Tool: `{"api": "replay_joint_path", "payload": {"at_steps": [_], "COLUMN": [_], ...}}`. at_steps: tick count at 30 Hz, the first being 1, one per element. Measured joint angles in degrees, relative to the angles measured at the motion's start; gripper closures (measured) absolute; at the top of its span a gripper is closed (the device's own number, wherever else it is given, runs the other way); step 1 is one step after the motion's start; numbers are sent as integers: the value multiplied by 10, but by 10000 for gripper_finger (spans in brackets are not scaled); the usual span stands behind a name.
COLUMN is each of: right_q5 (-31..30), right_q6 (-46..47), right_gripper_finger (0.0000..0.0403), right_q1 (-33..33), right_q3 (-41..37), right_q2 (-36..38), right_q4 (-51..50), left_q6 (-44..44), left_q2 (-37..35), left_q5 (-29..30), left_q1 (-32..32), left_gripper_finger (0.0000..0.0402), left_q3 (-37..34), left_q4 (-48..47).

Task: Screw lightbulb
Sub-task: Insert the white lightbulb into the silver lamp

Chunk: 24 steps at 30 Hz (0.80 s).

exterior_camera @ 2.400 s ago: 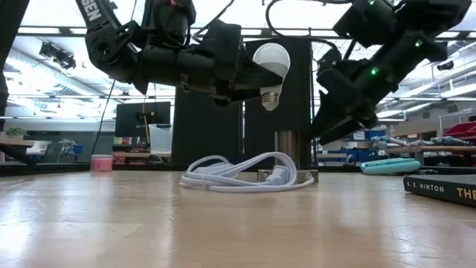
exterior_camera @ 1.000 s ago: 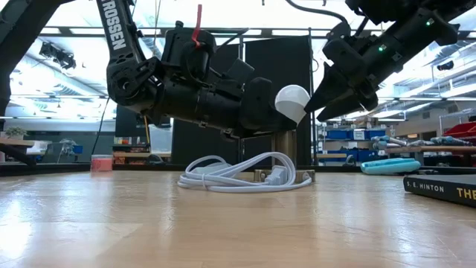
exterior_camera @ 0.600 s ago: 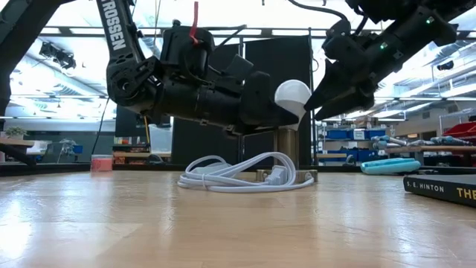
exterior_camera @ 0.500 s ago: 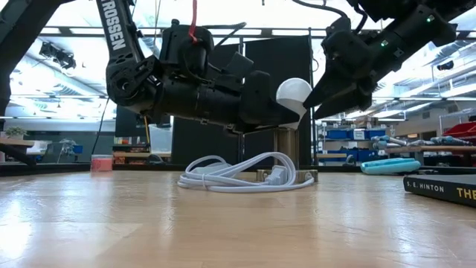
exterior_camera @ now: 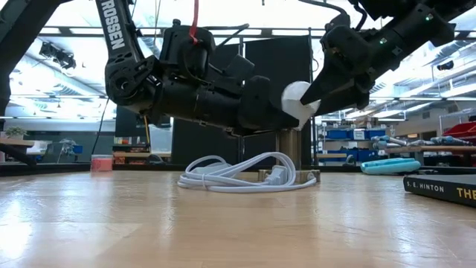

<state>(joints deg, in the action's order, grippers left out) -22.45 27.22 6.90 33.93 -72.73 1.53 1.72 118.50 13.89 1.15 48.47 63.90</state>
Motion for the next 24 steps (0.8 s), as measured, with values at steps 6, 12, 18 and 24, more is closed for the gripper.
{"api": "replay_joint_path", "payload": {"at_steps": [6,12,18,24], "right_q5": [0,12,15,15], "right_q6": [0,0,-3,-13], "right_gripper_finger": [94,94,94,94], "right_q1": [0,-1,-4,-5], "right_q3": [0,-1,-1,-1], "right_q2": [-4,-11,-12,-12], "right_q4": [1,20,21,36], "left_q6": [2,-16,-30,-28], "left_q2": [0,-15,-67,-102], "left_q5": [0,0,0,0], "left_q1": [0,1,1,1], "left_gripper_finger": [194,179,177,177], "left_q3": [0,0,0,0], "left_q4": [-5,-25,-126,-194]}}
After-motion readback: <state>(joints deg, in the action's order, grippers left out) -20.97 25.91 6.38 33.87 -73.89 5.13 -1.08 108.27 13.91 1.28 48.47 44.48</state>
